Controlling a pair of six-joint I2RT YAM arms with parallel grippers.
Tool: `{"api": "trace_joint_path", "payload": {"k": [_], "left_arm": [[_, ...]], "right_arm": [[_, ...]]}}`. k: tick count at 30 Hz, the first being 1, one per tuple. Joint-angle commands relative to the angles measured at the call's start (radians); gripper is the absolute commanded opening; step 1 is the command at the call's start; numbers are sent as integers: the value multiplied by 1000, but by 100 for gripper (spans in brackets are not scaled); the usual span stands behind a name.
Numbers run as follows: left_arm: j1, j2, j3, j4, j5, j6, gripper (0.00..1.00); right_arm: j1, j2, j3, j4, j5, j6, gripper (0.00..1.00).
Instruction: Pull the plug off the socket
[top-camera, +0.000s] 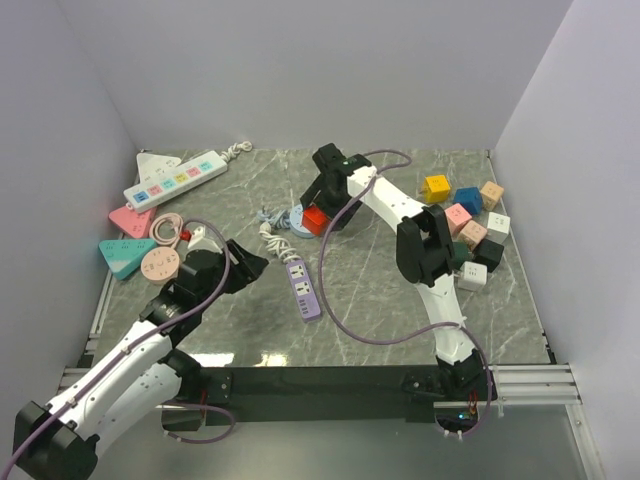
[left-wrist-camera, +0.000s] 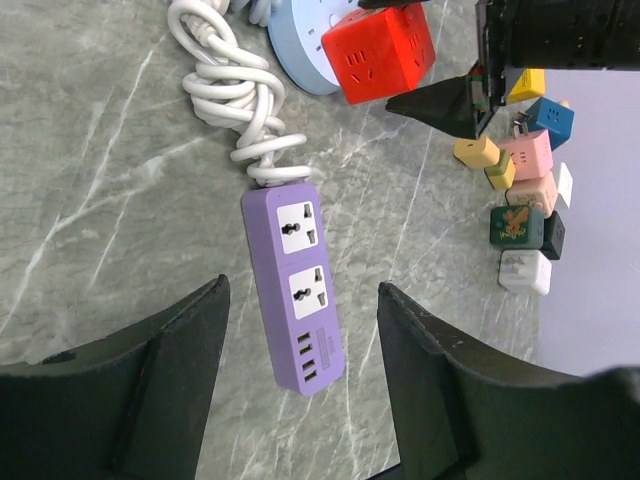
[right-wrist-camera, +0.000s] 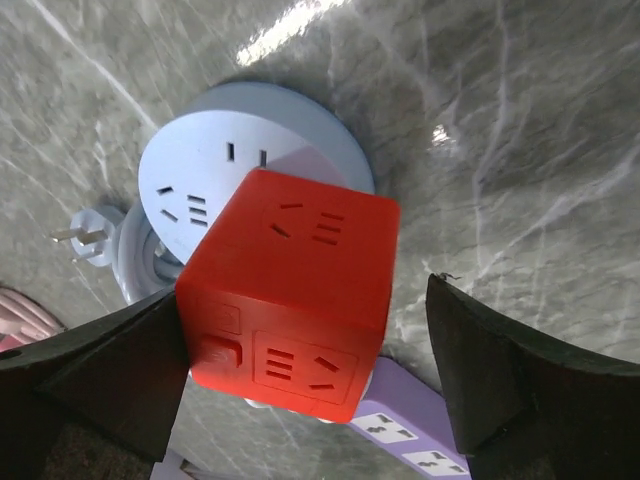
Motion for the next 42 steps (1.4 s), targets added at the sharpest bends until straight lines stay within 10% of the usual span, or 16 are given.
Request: {"api": "trace_joint_path", "payload": {"k": [1, 6, 8, 9, 19, 30, 42], "left_arm": [[8, -26, -17, 0, -24, -10, 66], [11, 0, -9, 2, -18, 14, 67], [13, 17, 9, 8, -13, 34, 68], [14, 38, 15, 13, -11, 54, 69], [59, 321, 222, 103, 74, 189, 82], [151, 677, 603, -44, 408, 545, 93], [208, 709, 546, -61, 639, 602, 91]], "right_arm": [[22, -9, 2, 29, -47, 36, 94], [25, 35, 0, 60, -107, -54, 55], [23, -7, -47, 104, -111, -91, 8], [22, -32, -126, 124, -110, -119, 0], [-9, -365, -587, 586, -450, -337, 0], [-16, -428, -610, 559, -622, -593, 0], [-27, -474, -616, 553, -731, -691, 0]]}}
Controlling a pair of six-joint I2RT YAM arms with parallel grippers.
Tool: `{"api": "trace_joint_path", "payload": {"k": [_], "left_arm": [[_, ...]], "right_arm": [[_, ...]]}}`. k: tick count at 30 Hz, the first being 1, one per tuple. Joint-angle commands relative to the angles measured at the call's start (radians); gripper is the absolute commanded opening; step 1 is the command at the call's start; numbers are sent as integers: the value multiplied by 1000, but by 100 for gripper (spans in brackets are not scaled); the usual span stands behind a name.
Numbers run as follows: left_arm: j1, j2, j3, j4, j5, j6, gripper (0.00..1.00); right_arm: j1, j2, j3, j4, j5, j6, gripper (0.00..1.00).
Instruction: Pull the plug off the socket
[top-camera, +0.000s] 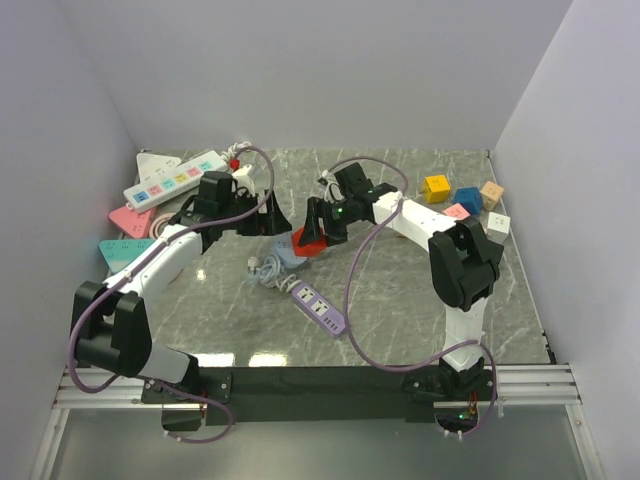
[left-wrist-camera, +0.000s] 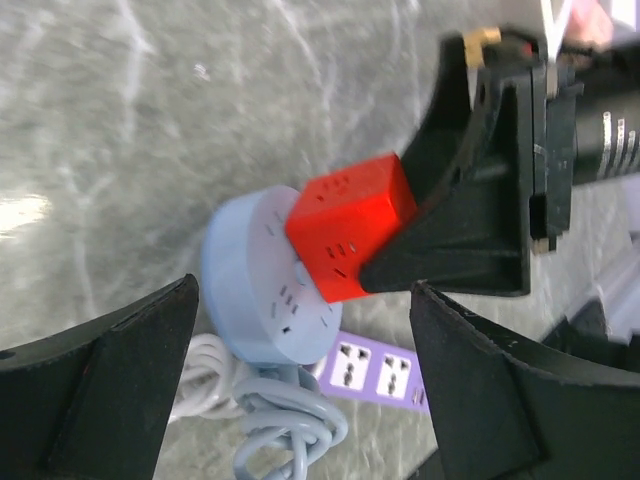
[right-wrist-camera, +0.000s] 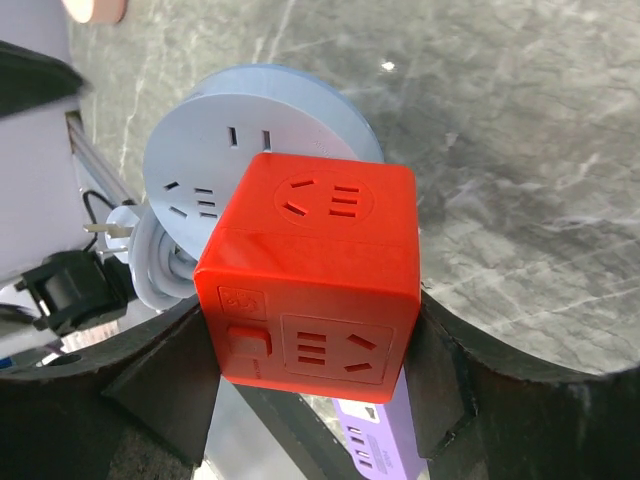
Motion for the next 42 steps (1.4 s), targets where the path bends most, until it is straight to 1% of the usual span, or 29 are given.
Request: {"api": "trace_joint_path", "payload": {"k": [1, 5, 8, 9, 11, 12, 13, 15, 16, 18, 19, 20, 23, 24, 25, 27, 29, 30, 31, 32, 33, 35, 36, 39, 40, 42], "left_arm": [[-2, 26, -20, 0, 130, 41, 90], [-2, 38, -55, 10, 116, 34, 88], [-2, 38, -68, 2, 64, 31, 87], [-2, 38, -68, -3, 24, 29, 87], [-2, 38, -69, 0, 10, 26, 86], [-1, 41, -74, 5, 13, 19, 86], [-2, 47, -83, 37, 53, -6, 84], [-2, 55, -95, 71, 123, -27, 77], [-2, 61, -107, 107, 145, -50, 60], [-5, 70, -117, 132, 174, -69, 34], [-7, 79, -118, 140, 183, -81, 6], [-8, 82, -120, 138, 180, -86, 1], [-11, 89, -127, 129, 154, -94, 1], [-11, 83, -129, 117, 122, -90, 1], [-11, 78, -130, 100, 52, -86, 1], [-10, 67, -134, 48, -32, -83, 0], [-5, 63, -138, 7, -118, -80, 1], [2, 60, -143, -3, -134, -81, 1], [7, 58, -153, -7, -148, -83, 0], [10, 59, -158, -12, -160, -83, 1], [16, 59, -164, -9, -162, -86, 1], [19, 63, -175, -6, -168, -98, 1], [21, 64, -176, -1, -165, -103, 1], [21, 55, -176, 36, -120, -126, 1], [21, 49, -170, 55, -114, -144, 1], [21, 37, -160, 60, -106, -153, 1]], "right_arm": [[-8, -101, 12, 72, -105, -15, 0], [-7, -124, 3, 129, -119, 17, 0], [-5, -141, 1, 138, -131, 20, 0], [-5, -149, 3, 137, -135, 18, 0], [-5, -157, 1, 138, -146, 15, 0], [-5, -160, 1, 140, -148, 17, 0], [-2, -166, -6, 158, -158, 23, 0], [2, -172, -8, 166, -155, 29, 0], [5, -172, -4, 171, -157, 35, 0], [18, -167, 6, 171, -155, 37, 0], [19, -164, 12, 172, -154, 38, 0], [21, -161, 16, 168, -148, 38, 0], [30, -154, 35, 131, -108, 21, 0], [30, -152, 45, 78, -93, -1, 0], [27, -158, 59, 57, -73, -12, 0], [16, -181, 55, 30, -10, -26, 0], [-22, -238, 21, 0, 21, -43, 0], [-48, -259, 1, 0, 33, -40, 0], [-73, -284, -43, 17, 23, -29, 0], [-132, -333, -69, 34, 13, -17, 0], [-162, -356, -95, 51, -8, -2, 0], [-211, -405, -138, 74, -16, 11, 0], [-214, -416, -142, 68, -5, 11, 0], [-211, -424, -120, -1, 90, -3, 0], [-214, -424, -117, -41, 236, 7, 0], [-235, -418, -114, -88, 408, 64, 0]]}}
